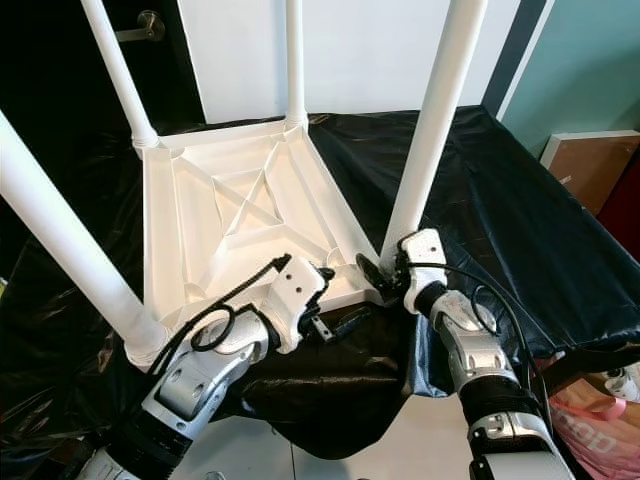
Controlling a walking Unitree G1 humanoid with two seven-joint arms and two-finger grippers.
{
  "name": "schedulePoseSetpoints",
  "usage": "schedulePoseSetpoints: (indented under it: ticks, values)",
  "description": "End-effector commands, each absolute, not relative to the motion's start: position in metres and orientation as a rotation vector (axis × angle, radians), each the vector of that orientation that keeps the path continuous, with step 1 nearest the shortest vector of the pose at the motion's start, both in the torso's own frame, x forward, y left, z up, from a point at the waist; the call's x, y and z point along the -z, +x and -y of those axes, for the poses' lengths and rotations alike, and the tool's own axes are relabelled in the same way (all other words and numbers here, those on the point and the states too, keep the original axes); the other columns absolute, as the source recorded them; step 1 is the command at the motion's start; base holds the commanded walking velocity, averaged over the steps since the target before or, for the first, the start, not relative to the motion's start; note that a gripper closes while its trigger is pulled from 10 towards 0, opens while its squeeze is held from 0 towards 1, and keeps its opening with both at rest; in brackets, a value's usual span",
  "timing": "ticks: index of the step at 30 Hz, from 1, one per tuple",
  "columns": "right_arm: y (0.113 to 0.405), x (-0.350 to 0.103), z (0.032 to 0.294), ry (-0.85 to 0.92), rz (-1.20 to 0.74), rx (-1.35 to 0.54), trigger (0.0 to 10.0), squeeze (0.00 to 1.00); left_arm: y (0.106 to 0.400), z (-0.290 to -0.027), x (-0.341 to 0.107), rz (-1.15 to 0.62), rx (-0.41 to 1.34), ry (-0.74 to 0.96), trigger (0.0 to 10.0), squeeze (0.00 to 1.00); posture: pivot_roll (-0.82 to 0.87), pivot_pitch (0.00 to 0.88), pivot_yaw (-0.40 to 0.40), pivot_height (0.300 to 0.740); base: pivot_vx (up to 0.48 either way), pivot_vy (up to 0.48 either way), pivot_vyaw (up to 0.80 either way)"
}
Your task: Building children table
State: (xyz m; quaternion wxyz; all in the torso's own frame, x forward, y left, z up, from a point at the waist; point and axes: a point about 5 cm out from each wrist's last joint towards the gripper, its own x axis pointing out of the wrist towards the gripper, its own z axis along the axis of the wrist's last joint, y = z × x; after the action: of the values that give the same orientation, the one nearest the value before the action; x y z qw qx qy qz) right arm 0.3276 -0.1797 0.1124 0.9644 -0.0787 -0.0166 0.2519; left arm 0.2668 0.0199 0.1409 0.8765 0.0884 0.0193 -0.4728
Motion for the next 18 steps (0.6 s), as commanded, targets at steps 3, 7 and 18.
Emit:
schedulePoseSetpoints:
  ticks: [3, 7, 18]
  values:
    - [0.3260, -0.1076, 0.1795, -0.168, 0.016, -0.528, 0.0, 0.00, 0.2652, -0.0202, -0.1397, -0.048, 1.012, 0.197, 10.0, 0.00, -0.11, 0.030, -0.050, 0.740, 0.000, 0.000, 0.00]
    - [0.3242, -0.1041, 0.1819, -0.159, 0.003, -0.508, 4.9, 0.00, 0.2645, -0.0191, -0.1396, -0.049, 1.018, 0.197, 10.0, 0.00, -0.12, 0.032, -0.044, 0.740, 0.000, 0.000, 0.00]
    - [0.3239, -0.1029, 0.1840, -0.132, 0.005, -0.383, 10.0, 0.00, 0.2636, -0.0174, -0.1387, -0.051, 1.029, 0.197, 10.0, 0.00, -0.13, 0.036, -0.038, 0.740, 0.000, 0.000, 0.00]
